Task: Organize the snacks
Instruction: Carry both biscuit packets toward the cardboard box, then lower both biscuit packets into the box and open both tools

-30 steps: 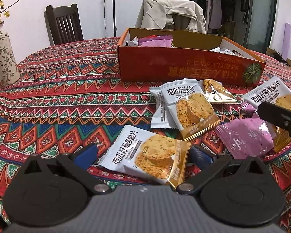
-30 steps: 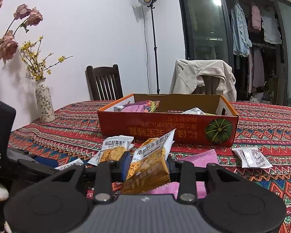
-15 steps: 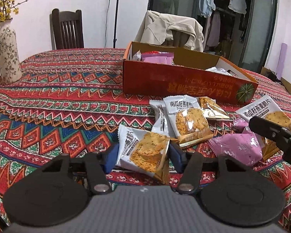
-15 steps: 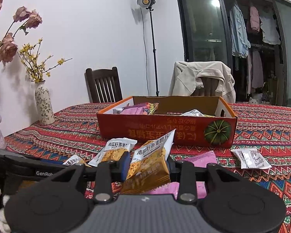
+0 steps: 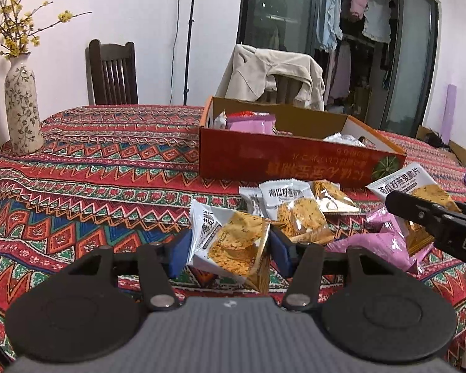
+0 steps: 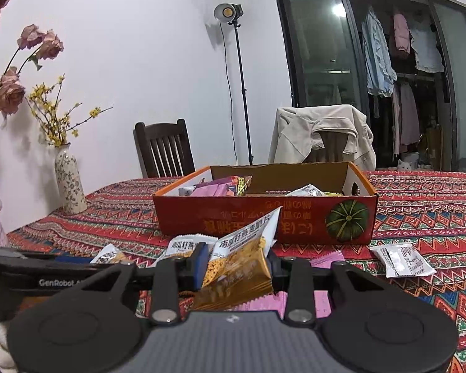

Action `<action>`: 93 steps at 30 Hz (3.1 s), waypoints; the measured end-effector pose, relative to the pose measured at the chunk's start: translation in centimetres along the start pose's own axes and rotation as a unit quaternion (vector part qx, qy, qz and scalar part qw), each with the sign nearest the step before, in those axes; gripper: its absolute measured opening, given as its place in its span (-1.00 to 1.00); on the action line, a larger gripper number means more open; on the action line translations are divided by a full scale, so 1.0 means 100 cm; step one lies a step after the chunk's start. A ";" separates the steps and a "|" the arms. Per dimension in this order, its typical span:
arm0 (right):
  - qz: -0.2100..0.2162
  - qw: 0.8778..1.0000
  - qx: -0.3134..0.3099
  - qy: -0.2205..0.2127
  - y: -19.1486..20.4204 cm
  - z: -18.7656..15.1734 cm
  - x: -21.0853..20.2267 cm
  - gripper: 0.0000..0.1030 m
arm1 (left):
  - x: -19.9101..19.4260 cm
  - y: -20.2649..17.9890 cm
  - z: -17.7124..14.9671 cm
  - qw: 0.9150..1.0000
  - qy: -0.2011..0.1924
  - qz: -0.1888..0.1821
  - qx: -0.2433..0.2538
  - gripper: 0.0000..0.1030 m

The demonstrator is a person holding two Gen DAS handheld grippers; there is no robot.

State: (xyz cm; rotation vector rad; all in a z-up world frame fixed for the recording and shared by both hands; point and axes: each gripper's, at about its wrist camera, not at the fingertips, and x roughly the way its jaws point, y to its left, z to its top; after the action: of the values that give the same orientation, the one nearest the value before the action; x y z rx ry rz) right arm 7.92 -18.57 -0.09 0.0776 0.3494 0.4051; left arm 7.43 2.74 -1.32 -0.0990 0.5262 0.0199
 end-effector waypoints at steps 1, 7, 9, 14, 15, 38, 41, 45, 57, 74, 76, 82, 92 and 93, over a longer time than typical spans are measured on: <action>0.000 1.000 0.002 0.000 -0.001 0.001 0.002 -0.33 | -0.001 0.001 0.000 1.000 -0.004 0.001 -0.004 0.08; 0.003 1.000 -0.002 0.004 0.001 0.003 0.013 -0.33 | 0.000 0.011 0.000 1.000 -0.004 0.003 -0.027 0.08; 0.007 1.000 -0.004 0.003 0.002 0.003 0.014 -0.33 | 0.003 0.014 0.000 0.999 0.001 0.004 -0.032 0.08; 0.015 1.000 -0.007 0.005 0.006 0.004 0.018 -0.33 | 0.004 0.018 -0.002 0.999 0.005 0.006 -0.038 0.08; 0.015 1.000 -0.007 0.005 0.007 0.004 0.019 -0.33 | 0.004 0.018 -0.002 0.999 0.004 0.006 -0.038 0.08; 0.013 1.000 0.003 0.004 0.004 0.005 0.023 -0.33 | 0.004 0.019 -0.002 0.999 0.002 -0.012 -0.044 0.08; 0.012 1.000 0.007 0.001 0.003 0.005 0.023 -0.33 | 0.003 0.019 -0.002 0.999 -0.001 -0.013 -0.046 0.08; 0.005 1.000 0.018 -0.004 -0.001 0.006 0.023 -0.32 | -0.005 0.014 0.002 0.999 -0.016 -0.013 -0.036 0.08; -0.011 0.999 0.037 -0.033 -0.016 0.005 0.021 -0.32 | -0.025 -0.033 0.056 0.997 -0.071 -0.039 0.001 0.08; -0.017 0.999 0.042 -0.023 -0.019 0.004 0.026 -0.31 | 0.012 -0.023 0.101 0.997 -0.068 -0.014 -0.035 0.08; -0.029 0.998 0.046 -0.015 -0.016 0.009 0.027 -0.31 | 0.021 -0.025 0.113 0.997 -0.064 -0.014 -0.035 0.08; -0.069 0.997 0.006 -0.027 -0.011 0.067 0.044 -0.31 | 0.058 -0.030 0.148 0.998 -0.054 -0.002 -0.041 0.08; -0.111 0.994 -0.019 -0.005 -0.035 0.128 0.115 -0.31 | 0.133 -0.048 0.171 0.997 -0.021 0.072 -0.022 0.08; -0.111 0.994 -0.013 0.002 -0.041 0.131 0.122 -0.31 | 0.139 -0.049 0.172 0.997 -0.016 0.077 -0.023 0.09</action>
State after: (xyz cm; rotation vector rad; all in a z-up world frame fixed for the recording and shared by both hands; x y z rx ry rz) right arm 24.44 -17.51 7.74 0.0126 0.3528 0.1904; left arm 28.21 -0.53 6.91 -0.1021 0.4997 0.1832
